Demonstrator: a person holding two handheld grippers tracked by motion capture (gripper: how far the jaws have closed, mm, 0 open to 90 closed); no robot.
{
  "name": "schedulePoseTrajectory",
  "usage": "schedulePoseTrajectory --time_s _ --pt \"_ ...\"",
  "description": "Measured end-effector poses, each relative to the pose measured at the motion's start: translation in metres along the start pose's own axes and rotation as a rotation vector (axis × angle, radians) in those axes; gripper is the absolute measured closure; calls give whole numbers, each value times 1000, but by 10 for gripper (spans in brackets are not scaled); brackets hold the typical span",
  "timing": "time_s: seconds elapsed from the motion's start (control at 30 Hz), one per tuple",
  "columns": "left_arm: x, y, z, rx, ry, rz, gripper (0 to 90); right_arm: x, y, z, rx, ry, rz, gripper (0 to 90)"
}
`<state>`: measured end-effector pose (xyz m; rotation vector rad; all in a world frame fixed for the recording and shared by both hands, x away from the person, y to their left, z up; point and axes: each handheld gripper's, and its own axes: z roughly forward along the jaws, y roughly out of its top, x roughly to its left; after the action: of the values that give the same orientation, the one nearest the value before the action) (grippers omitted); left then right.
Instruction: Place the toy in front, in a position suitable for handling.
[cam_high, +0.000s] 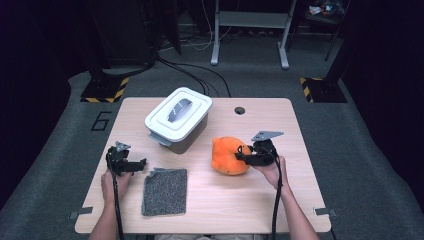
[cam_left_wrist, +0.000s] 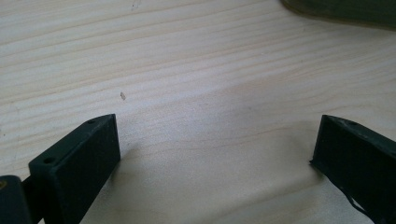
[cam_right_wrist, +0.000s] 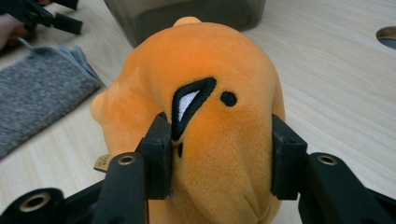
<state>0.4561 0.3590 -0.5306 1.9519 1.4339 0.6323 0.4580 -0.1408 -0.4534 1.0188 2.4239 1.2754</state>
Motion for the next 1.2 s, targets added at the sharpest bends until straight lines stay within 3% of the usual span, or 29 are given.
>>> schedulePoseTrajectory --time_s 0.03,0.13,0.27,0.3,0.4,0.53,0.67,0.7,0.77,0.93,1.07,1.2 --pt "0 0 0 0 0 0 3 -2 -1 5 22 -20 -11 490" --pt "0 0 0 -1 -2 0 4 -4 -2 8 22 -21 -1 462" --pt "0 0 0 -1 0 2 4 -4 -1 11 32 -51 -7 336" --pt "0 0 0 0 0 3 4 -2 0 11 32 -68 -1 259" --pt "0 0 0 -1 1 3 4 -2 0 9 24 -72 -9 204" --pt "0 0 0 -1 0 3 3 -4 -1 -3 -17 -94 11 129" --pt "0 0 0 -1 1 4 4 -5 -4 -13 -16 -101 11 79" --pt "0 0 0 -1 2 4 4 -5 -8 -22 -13 -132 11 61" --pt "0 0 0 0 1 4 4 -5 -10 -25 -13 -141 12 50" --pt "0 0 0 0 1 3 4 -8 -33 -46 -13 -214 36 26" --pt "0 0 0 0 1 3 4 -10 -48 -53 4 -261 41 22" --pt "-1 0 -1 -1 9 9 3 -16 -77 -56 34 -317 53 21"
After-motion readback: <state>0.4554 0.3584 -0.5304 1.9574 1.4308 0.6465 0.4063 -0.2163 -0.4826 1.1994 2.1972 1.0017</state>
